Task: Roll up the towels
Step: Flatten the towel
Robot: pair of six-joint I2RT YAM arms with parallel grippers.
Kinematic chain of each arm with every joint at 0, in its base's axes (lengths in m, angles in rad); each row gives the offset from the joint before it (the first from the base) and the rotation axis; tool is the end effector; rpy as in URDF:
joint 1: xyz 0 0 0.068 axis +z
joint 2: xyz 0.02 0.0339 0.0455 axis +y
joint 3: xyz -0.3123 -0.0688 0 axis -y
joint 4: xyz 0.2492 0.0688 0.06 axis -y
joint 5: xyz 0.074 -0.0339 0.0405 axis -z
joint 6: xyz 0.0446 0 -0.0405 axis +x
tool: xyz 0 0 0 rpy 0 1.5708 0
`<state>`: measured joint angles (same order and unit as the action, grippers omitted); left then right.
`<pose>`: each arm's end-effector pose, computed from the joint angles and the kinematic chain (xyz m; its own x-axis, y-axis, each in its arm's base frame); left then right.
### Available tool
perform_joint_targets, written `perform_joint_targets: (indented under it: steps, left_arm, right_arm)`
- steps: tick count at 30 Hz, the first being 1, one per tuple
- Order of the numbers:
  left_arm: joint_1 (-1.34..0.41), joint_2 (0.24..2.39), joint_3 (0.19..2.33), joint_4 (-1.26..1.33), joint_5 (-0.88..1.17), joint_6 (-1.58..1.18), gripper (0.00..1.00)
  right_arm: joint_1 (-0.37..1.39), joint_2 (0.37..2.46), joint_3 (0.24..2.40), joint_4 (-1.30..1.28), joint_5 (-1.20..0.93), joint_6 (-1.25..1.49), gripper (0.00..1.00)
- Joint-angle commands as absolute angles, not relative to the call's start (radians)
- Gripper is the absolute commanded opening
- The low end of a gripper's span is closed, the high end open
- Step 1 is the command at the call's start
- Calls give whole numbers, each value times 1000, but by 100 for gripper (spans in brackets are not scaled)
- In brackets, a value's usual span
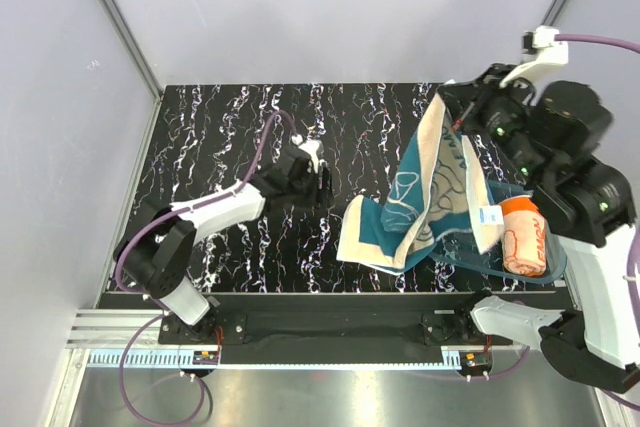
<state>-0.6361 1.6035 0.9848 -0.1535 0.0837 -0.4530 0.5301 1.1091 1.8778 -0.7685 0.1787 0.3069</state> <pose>0.2816 -0.2126 0.2473 -0.7848 0.0374 -0.6186 0.3300 0.8702 -0.3660 0.1215 0.0620 0.6095 -0.1038 0.2837 -0.9533 -0.3282 0.8950 0.3021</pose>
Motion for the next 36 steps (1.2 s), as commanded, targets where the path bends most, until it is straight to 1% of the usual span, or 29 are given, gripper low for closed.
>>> perform_joint_targets:
  steps: [1, 2, 3, 7, 11, 14, 20, 24, 31, 36]
  left_arm:
    - [-664, 1574, 937, -92, 51, -437, 68]
    - [-666, 1566, 922, -115, 49, -451, 62]
    - [-670, 1554, 905, -124, 48, -480, 60]
    - [-724, 1425, 801, -161, 29, -552, 59]
    - [-814, 1385, 744, -167, 54, -629, 59]
    - [-874, 1413, 707, -89, 72, -695, 60]
    - [-882, 1489, 672, 84, 141, -805, 60]
    - [-893, 1548, 703, 55, 135, -839, 60]
    - [-940, 1595, 706, 78, 144, -890, 60]
    - [-953, 1588, 703, 43, 120, -922, 57]
  right_arm:
    - [531, 1106, 1864, -756, 203, 310, 0]
    - [531, 1106, 1859, -758, 201, 310, 0]
    - [531, 1106, 1852, -758, 201, 310, 0]
    - [531, 1100, 1827, -762, 212, 305, 0]
    - [531, 1097, 1796, -750, 218, 316, 0]
    - [531, 1097, 1770, -733, 207, 327, 0]
    - [531, 1094, 1764, -749, 196, 336, 0]
    - [531, 1083, 1753, -758, 215, 330, 0]
    - [531, 1068, 1730, -749, 238, 333, 0]
    - [531, 1068, 1735, -750, 239, 331, 0]
